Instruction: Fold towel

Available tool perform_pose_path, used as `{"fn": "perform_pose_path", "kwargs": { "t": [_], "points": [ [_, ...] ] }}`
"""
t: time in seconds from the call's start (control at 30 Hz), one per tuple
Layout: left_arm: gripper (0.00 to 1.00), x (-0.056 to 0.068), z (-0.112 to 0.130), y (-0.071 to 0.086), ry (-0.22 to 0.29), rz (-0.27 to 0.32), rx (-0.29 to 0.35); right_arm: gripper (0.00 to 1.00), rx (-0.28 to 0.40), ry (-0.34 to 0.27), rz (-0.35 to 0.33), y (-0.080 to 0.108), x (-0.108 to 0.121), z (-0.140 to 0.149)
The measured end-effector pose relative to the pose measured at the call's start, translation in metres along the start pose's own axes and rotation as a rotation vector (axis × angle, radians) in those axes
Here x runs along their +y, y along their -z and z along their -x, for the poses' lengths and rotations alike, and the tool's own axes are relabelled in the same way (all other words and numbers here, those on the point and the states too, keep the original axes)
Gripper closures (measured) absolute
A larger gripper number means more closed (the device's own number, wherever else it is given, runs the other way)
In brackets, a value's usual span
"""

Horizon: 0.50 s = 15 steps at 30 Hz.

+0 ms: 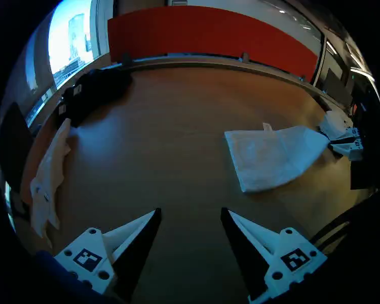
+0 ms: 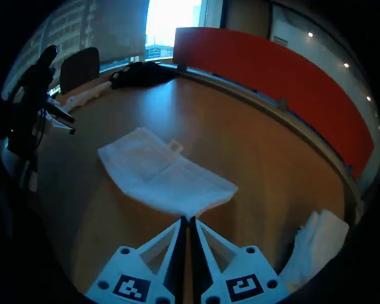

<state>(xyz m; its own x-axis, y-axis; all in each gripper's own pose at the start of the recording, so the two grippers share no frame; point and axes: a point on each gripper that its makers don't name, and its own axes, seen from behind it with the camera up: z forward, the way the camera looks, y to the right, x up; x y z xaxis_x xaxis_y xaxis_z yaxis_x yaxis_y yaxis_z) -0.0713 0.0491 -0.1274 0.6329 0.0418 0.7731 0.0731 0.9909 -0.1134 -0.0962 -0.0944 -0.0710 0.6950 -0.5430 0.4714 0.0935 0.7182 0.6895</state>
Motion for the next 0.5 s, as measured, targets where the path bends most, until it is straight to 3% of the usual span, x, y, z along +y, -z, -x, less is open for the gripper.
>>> {"fn": "perform_pose_path", "kwargs": {
  "t": [0.5],
  "points": [
    [0.14,0.002,-0.002,0.002,0.000,0.007,0.009,0.95,0.066,0.090,0.031,0.023,0.012,-0.050]
  ]
}}
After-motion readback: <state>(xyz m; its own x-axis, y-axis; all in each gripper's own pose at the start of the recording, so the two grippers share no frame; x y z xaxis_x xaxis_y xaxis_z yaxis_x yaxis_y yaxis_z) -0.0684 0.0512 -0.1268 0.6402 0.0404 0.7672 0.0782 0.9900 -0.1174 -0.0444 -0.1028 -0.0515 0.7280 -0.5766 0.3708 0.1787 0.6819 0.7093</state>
